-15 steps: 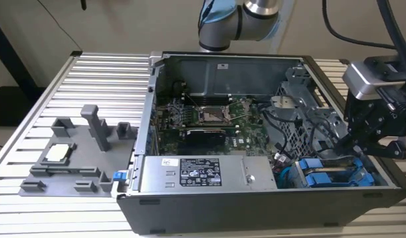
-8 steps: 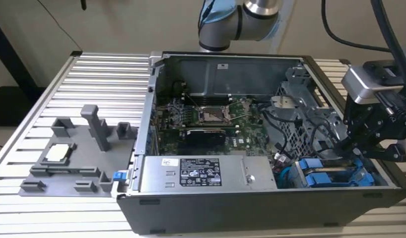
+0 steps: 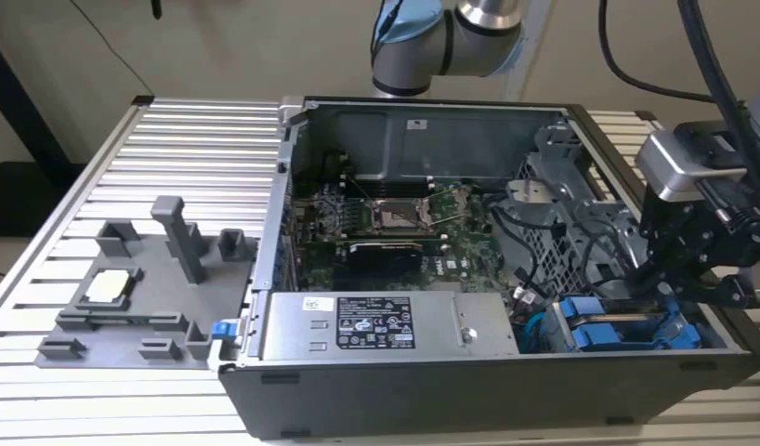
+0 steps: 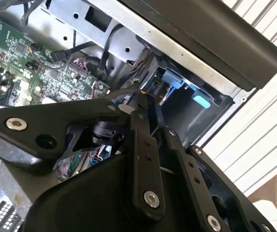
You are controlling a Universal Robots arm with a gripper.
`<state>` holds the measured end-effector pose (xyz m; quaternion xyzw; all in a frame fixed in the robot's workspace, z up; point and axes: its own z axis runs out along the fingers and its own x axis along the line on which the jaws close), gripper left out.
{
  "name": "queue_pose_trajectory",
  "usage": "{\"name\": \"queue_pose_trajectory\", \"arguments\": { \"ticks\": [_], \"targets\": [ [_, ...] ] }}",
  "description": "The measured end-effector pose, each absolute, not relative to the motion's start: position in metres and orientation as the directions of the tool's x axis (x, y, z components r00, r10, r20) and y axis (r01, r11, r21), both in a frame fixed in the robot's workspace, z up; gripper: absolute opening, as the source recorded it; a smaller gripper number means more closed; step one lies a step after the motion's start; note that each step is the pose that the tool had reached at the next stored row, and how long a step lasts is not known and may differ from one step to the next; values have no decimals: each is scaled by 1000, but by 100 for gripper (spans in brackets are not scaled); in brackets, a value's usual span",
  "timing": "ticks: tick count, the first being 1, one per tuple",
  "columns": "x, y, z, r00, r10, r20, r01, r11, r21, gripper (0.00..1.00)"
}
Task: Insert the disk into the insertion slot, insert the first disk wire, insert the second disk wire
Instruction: 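Insert the first disk wire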
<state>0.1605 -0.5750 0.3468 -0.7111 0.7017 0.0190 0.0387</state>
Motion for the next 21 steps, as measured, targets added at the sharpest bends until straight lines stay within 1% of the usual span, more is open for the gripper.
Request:
{"name": "queue_pose_trajectory", "arguments": {
  "ticks": [4,21],
  "targets": [
    [162,-575,344,15,-997,-74,-1000,-13,-28,19],
    [163,-574,339,17,-997,-72,-999,-15,-28,19]
  ]
}}
